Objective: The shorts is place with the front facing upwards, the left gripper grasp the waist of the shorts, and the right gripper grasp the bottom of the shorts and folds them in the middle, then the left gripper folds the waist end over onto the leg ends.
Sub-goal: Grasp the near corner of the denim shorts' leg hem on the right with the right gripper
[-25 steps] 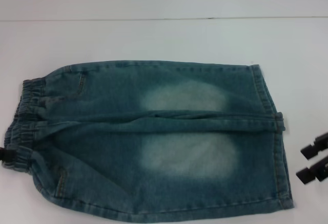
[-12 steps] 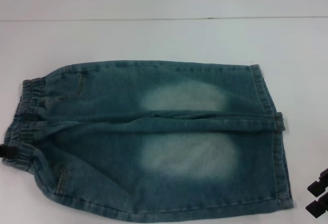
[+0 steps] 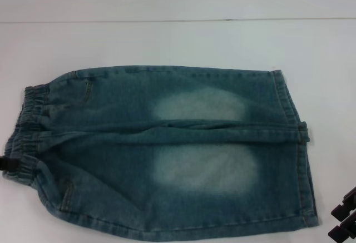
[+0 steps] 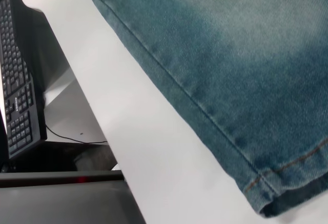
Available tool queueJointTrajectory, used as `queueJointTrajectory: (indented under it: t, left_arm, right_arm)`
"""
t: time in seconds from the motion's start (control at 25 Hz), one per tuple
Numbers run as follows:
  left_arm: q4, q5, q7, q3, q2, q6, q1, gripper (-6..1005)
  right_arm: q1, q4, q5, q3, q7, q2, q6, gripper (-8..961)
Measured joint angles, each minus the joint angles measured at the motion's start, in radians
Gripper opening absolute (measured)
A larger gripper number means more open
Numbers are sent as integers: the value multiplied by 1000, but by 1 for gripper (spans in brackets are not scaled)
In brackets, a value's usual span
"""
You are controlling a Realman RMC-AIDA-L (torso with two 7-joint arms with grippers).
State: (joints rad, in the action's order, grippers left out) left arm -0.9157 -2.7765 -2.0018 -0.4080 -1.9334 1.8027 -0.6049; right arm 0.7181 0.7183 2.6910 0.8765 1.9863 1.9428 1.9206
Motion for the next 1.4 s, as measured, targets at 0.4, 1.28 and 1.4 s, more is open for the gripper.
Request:
queueJointTrajectory:
  t: [0.4,1.28,1.4]
  left_arm:
    - [1,0,0,0,1,-2,1,53]
    - [2,0,0,0,1,0,-2,61]
    - [2,0,0,0,1,0,-2,62]
  right_arm:
    - [19,-42,1,10,3,12,-65,690]
    - [42,-99,4,23,-1,25,-110,627]
    - [43,-99,4,27,0,26,-112,618]
